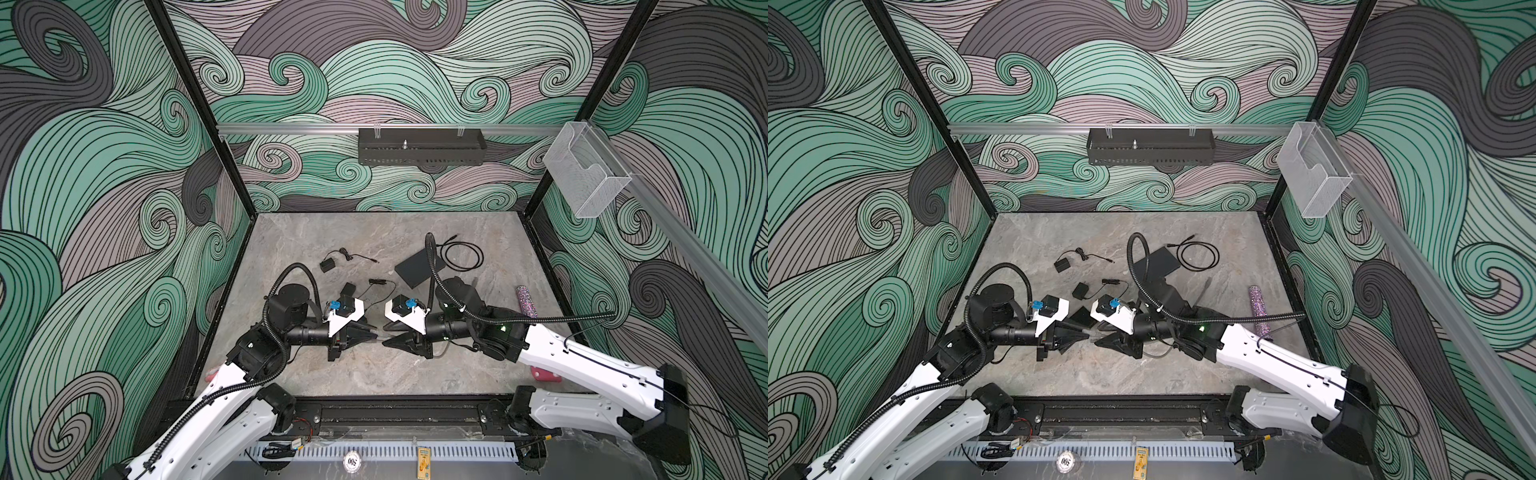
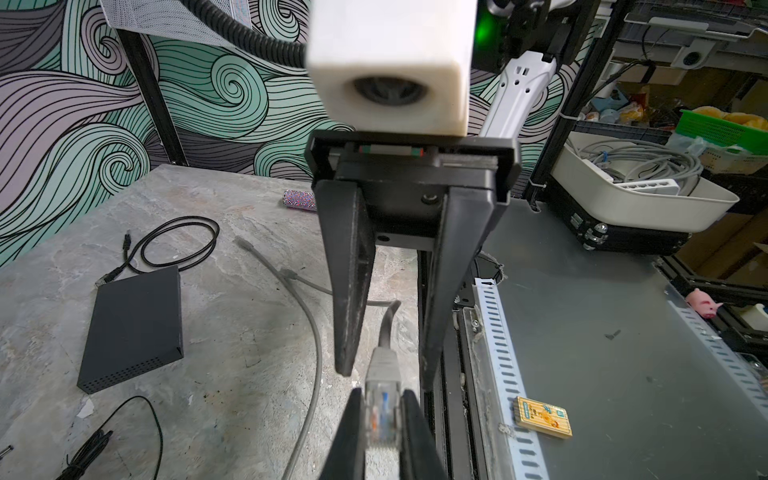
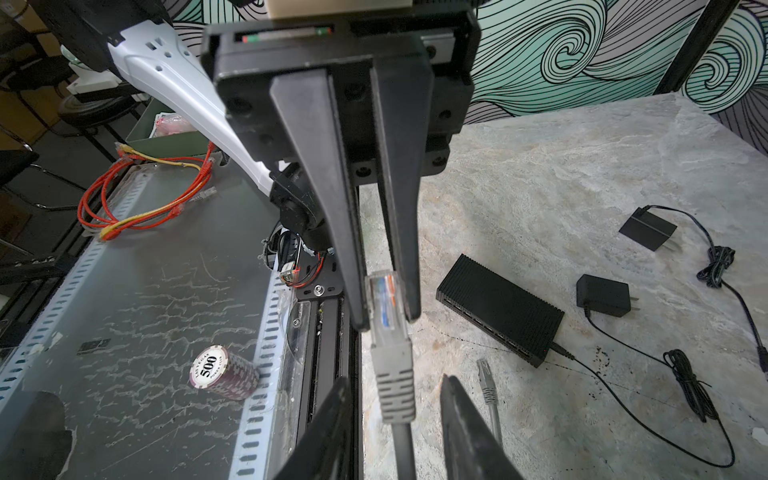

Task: Insert the plug into the switch port
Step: 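Bring the right gripper to the plug and grasp it from the left gripper, then lower the plug with the right gripper toward the finned box while the left gripper withdraws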

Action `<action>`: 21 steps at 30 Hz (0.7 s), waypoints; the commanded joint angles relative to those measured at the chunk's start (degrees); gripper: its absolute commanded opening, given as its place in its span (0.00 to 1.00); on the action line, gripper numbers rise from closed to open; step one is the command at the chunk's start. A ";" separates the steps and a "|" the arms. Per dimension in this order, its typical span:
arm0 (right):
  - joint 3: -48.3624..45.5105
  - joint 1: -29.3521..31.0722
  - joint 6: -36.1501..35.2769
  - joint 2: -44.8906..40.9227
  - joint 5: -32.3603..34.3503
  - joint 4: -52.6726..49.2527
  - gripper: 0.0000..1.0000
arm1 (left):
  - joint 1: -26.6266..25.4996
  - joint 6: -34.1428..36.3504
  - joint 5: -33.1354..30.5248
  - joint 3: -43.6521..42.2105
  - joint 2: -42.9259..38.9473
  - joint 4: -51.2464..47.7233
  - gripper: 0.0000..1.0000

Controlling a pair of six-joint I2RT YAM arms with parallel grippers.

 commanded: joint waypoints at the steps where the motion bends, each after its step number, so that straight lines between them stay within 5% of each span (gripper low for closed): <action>1: 0.88 0.21 0.19 -0.99 -0.18 1.66 0.31 | 0.10 -0.29 0.28 1.33 -0.80 1.02 0.07; 19: -0.76 0.24 -0.21 -1.49 -2.82 1.34 0.00 | 0.11 -1.99 -1.85 1.52 -1.83 0.48 0.07; 20: -0.88 0.25 -0.28 -1.58 -2.75 1.12 0.00 | 0.11 -2.43 -1.82 1.61 -1.74 0.69 0.14; 21: -0.89 0.25 -0.25 -1.58 -2.58 1.03 0.00 | 0.09 -3.78 -2.24 1.78 -1.78 0.88 0.31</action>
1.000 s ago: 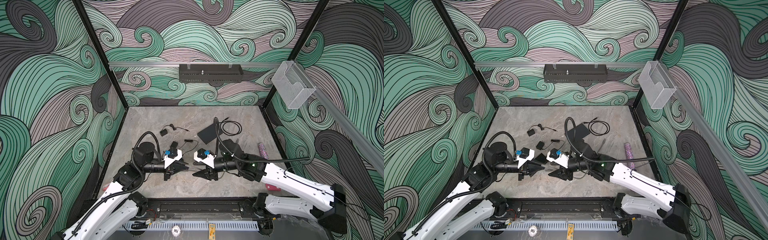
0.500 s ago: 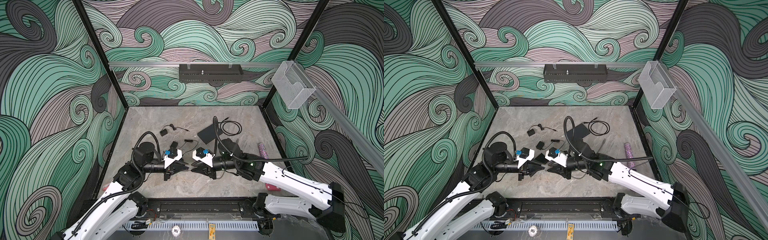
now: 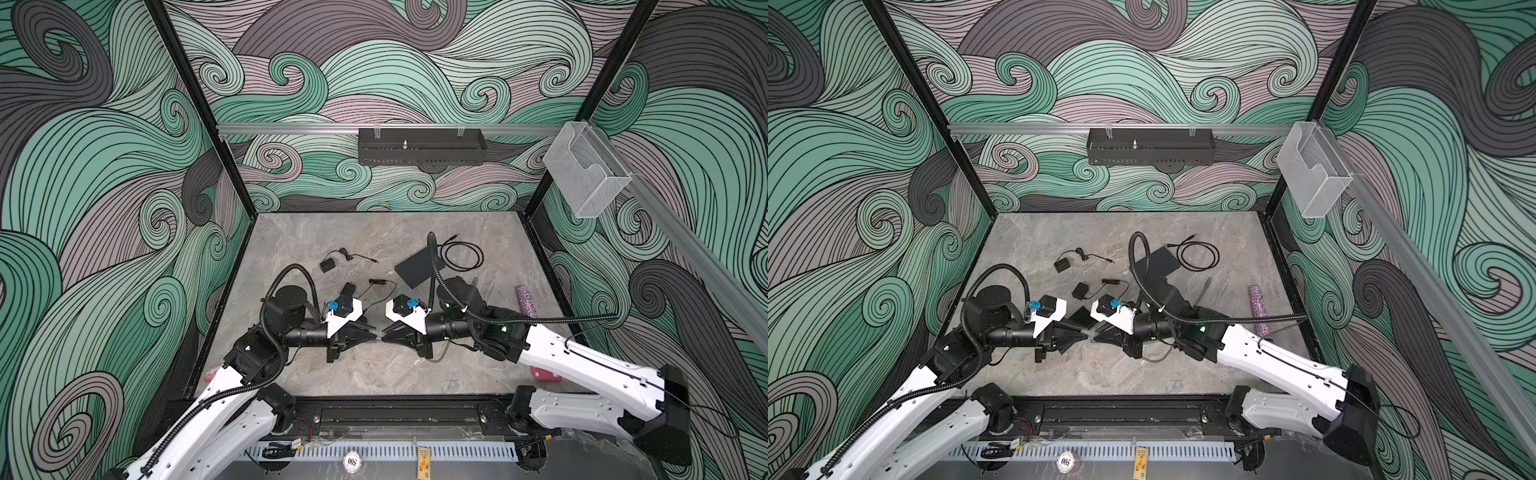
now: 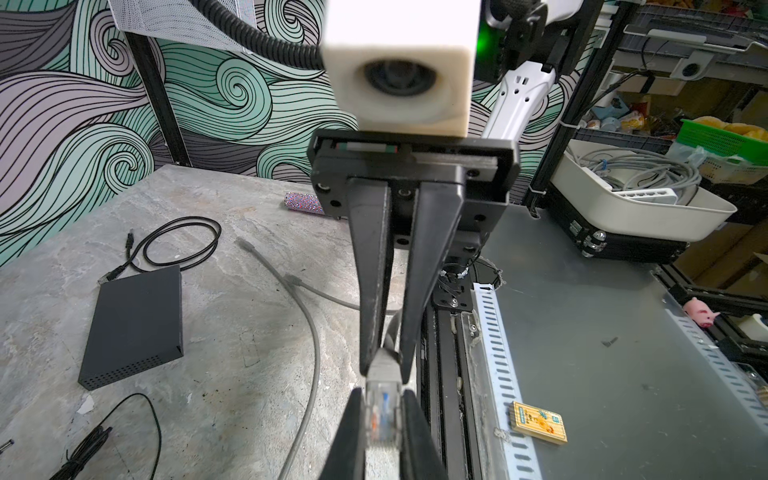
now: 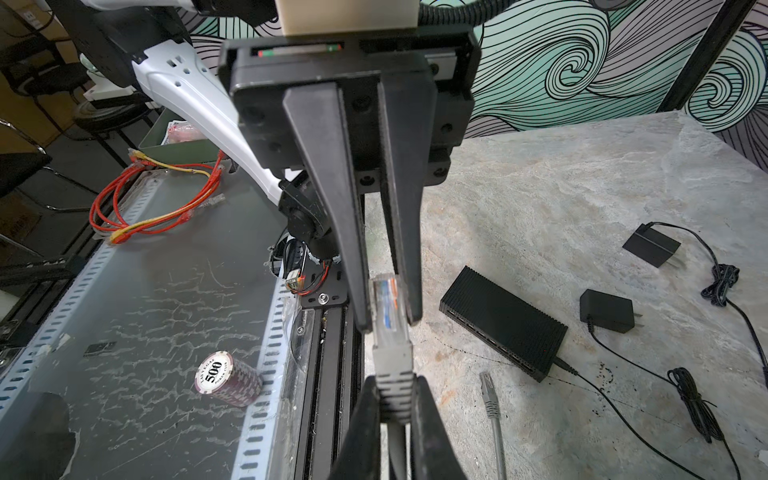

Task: Insert the plug into the switch port
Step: 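Lower the plug with the right gripper toward the finned box while the left gripper withdraws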

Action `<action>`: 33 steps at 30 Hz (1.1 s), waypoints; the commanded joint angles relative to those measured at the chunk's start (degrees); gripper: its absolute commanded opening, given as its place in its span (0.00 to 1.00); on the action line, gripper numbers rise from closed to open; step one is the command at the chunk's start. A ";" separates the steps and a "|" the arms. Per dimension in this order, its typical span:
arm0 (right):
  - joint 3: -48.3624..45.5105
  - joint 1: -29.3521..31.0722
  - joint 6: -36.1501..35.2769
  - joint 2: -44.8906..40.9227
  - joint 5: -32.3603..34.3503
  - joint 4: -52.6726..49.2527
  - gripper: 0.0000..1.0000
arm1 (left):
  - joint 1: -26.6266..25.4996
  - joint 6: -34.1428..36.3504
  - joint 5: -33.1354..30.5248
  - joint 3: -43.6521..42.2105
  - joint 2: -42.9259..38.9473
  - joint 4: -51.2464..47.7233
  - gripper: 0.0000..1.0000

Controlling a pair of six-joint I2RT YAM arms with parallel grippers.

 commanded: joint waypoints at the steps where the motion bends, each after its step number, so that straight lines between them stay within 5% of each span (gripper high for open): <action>1: -0.75 0.22 0.06 -1.34 -1.02 -0.39 0.00 | 0.13 -5.25 -3.73 2.08 -0.47 1.28 0.55; 3: -1.12 0.23 0.09 -1.65 0.19 -0.74 0.00 | 0.73 -14.07 -11.07 3.18 0.31 1.88 0.87; 6: -2.46 0.16 1.34 -2.00 4.33 -1.36 0.00 | 3.24 -22.88 -17.37 5.57 3.60 -0.76 0.97; 10: -6.45 0.16 7.81 -2.00 13.49 0.70 0.00 | 11.30 -37.40 -26.40 6.94 10.48 -6.96 0.93; 14: -11.78 0.70 18.85 0.27 19.78 6.04 0.00 | 23.21 -51.96 -15.45 1.40 22.24 -4.45 0.83; 16: -13.94 2.25 22.84 2.48 21.38 8.85 0.00 | 24.03 -53.62 -14.77 -0.89 27.12 -1.58 0.67; 24: -14.21 4.31 23.78 18.15 17.31 15.84 0.00 | 23.76 -54.55 -27.55 -7.39 29.79 7.04 0.71; 33: -11.55 0.16 24.78 29.97 14.69 17.78 0.00 | 23.68 -52.94 -27.26 -11.44 30.54 10.15 0.73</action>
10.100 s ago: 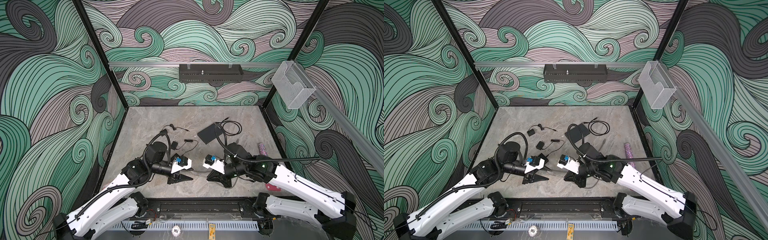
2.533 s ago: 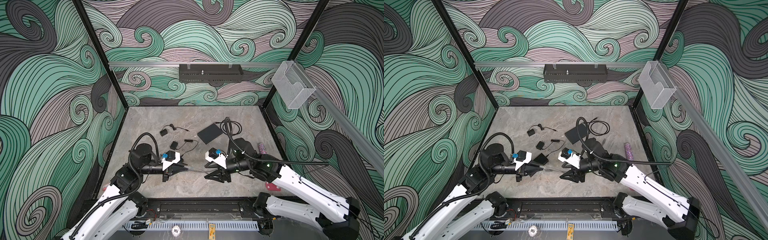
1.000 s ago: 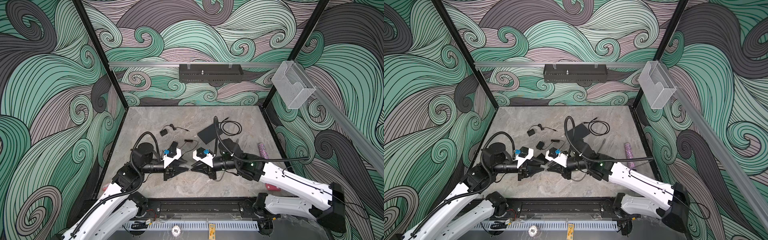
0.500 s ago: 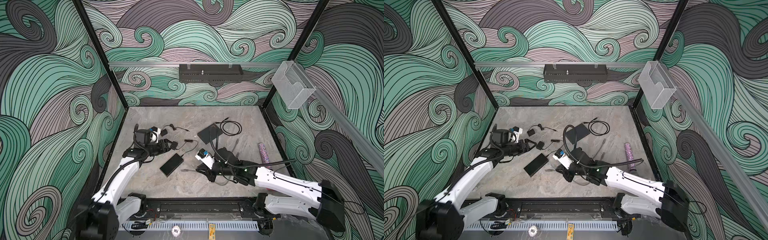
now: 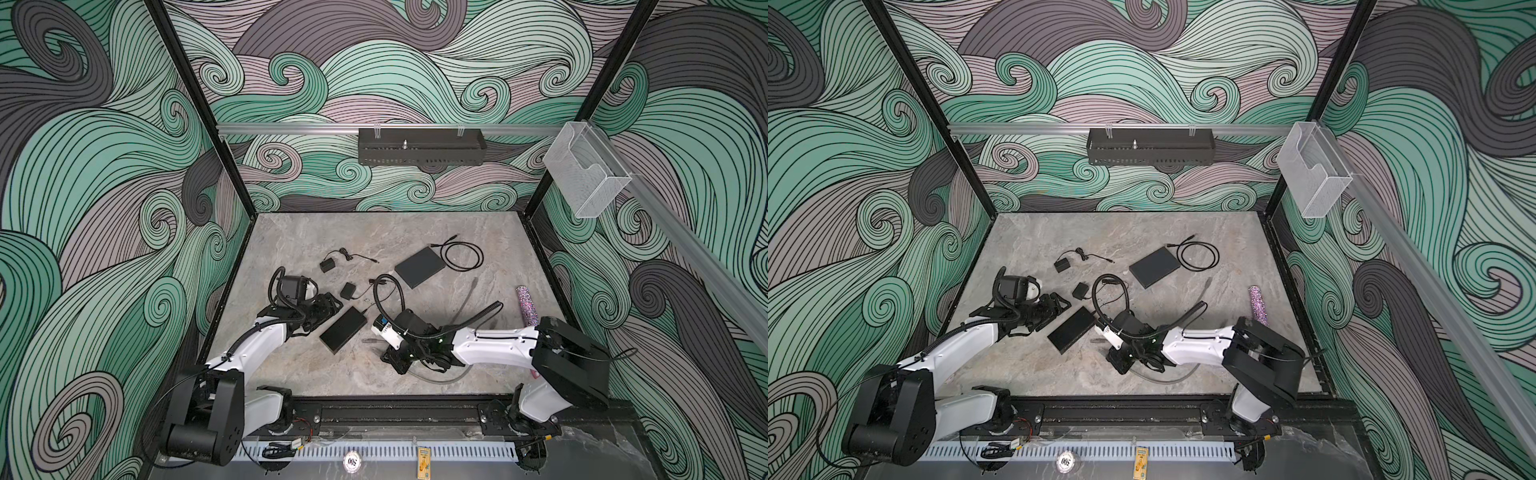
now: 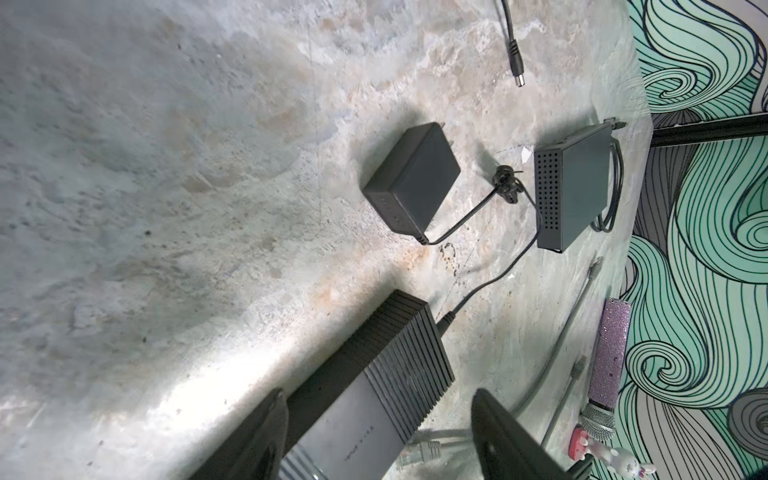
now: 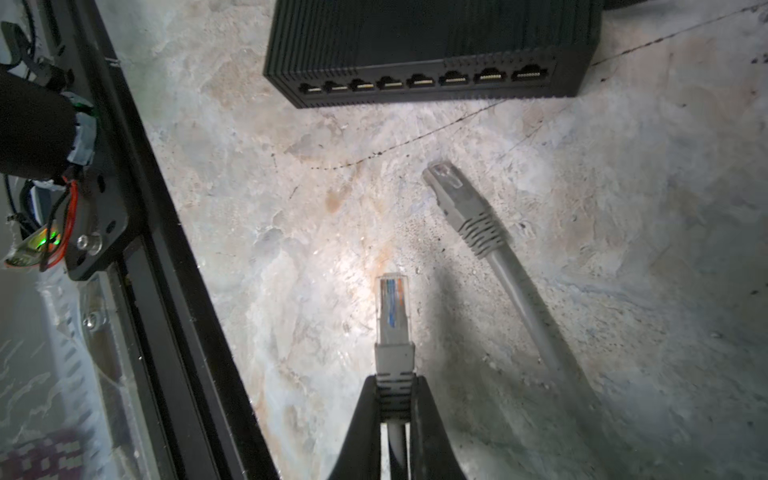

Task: Insert the plug into the switch port

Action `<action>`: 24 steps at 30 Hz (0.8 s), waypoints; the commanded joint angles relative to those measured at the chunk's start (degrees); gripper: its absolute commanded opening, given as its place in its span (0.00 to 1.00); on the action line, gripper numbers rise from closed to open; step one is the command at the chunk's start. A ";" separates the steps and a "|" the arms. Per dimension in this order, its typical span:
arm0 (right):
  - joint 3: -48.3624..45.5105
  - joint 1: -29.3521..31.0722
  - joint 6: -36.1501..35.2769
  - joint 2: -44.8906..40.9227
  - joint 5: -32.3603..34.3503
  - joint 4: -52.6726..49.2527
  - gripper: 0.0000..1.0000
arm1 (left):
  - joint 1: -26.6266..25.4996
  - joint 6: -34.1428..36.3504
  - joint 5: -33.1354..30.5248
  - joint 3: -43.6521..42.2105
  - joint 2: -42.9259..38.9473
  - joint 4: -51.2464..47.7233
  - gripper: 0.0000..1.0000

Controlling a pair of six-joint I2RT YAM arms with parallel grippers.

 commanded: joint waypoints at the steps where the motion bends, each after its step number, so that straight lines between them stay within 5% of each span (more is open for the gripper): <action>1: 0.89 -2.77 0.95 1.94 -1.15 2.36 0.00 | -0.09 0.25 -0.65 -2.01 0.36 2.49 0.73; 14: 1.56 -10.37 -0.97 0.73 13.59 -4.20 0.00 | -0.59 -0.44 3.47 -5.73 3.12 7.77 0.73; 24: 1.50 -2.69 -8.32 -3.15 8.49 -4.79 0.00 | -1.22 1.36 5.58 -5.08 6.61 10.42 0.73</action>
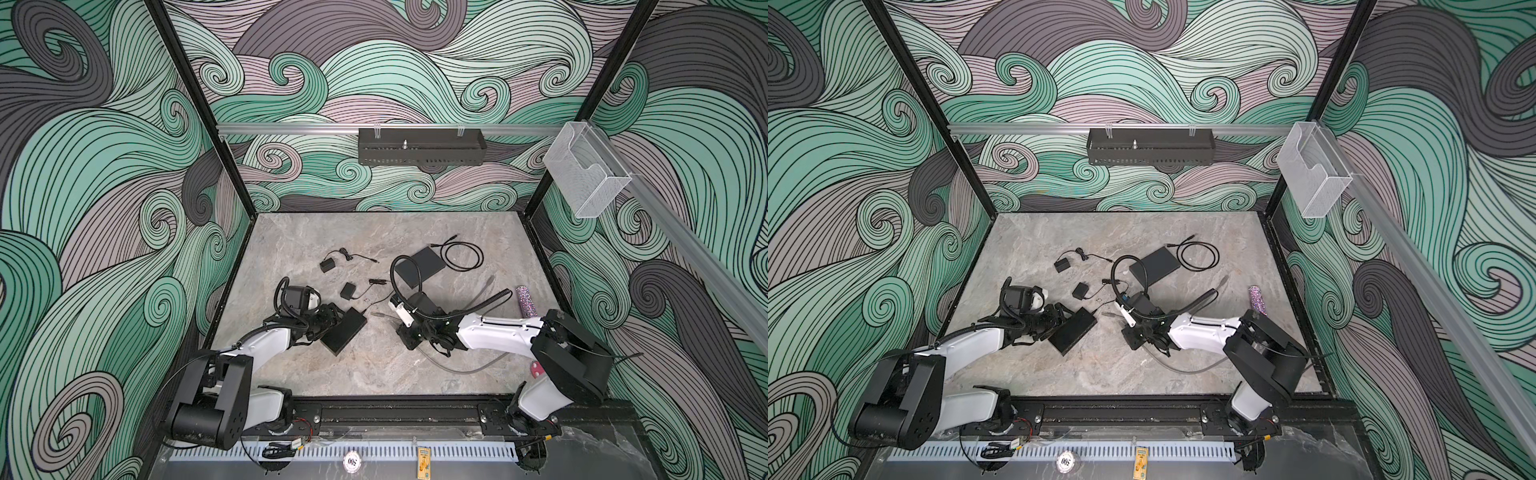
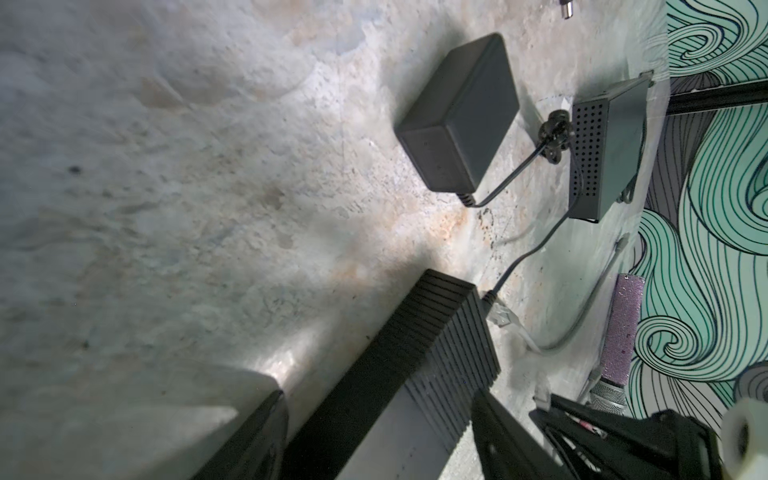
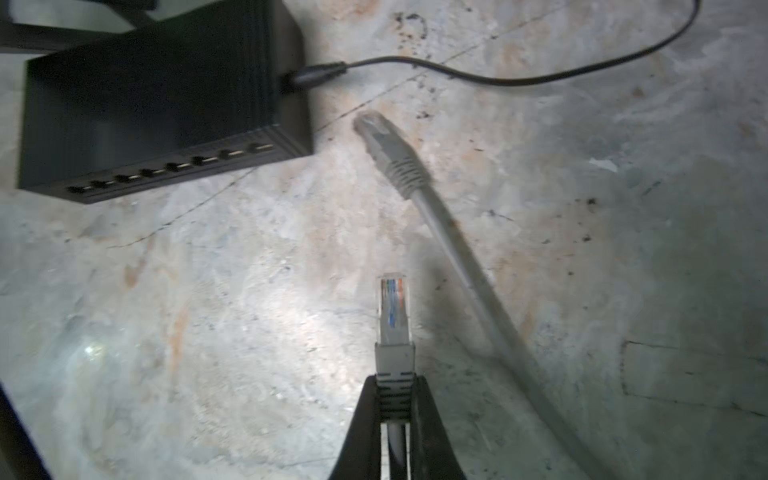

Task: Insert the plug into the switch port

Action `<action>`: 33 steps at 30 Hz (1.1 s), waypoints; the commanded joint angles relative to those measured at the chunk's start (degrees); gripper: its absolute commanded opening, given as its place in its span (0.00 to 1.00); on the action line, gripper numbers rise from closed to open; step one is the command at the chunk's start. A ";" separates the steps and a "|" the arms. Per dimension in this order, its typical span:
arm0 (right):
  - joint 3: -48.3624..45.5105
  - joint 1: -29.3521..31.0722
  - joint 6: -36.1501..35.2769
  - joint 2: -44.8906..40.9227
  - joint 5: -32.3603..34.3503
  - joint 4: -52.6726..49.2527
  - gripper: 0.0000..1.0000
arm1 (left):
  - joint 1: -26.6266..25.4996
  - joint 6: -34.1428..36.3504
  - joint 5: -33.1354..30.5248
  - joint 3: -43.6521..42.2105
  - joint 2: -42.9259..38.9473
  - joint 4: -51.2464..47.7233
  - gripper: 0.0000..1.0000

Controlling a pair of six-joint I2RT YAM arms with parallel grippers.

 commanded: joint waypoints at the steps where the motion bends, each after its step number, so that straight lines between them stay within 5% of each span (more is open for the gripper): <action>1: 0.72 5.11 -4.84 -1.18 -0.93 -1.05 0.00 | -0.55 0.81 1.72 0.74 1.85 1.20 0.73; 13: 3.98 7.85 -7.69 2.41 -3.49 -2.58 0.00 | -3.46 5.12 -1.87 1.74 5.08 2.47 0.68; 23: 3.18 7.82 -8.01 0.97 -5.16 -4.08 0.00 | -5.60 11.95 6.67 2.08 14.13 10.43 0.65; 33: 1.96 7.77 -8.50 -0.25 -5.44 -5.02 0.00 | -8.54 11.33 10.03 1.46 16.06 12.67 0.65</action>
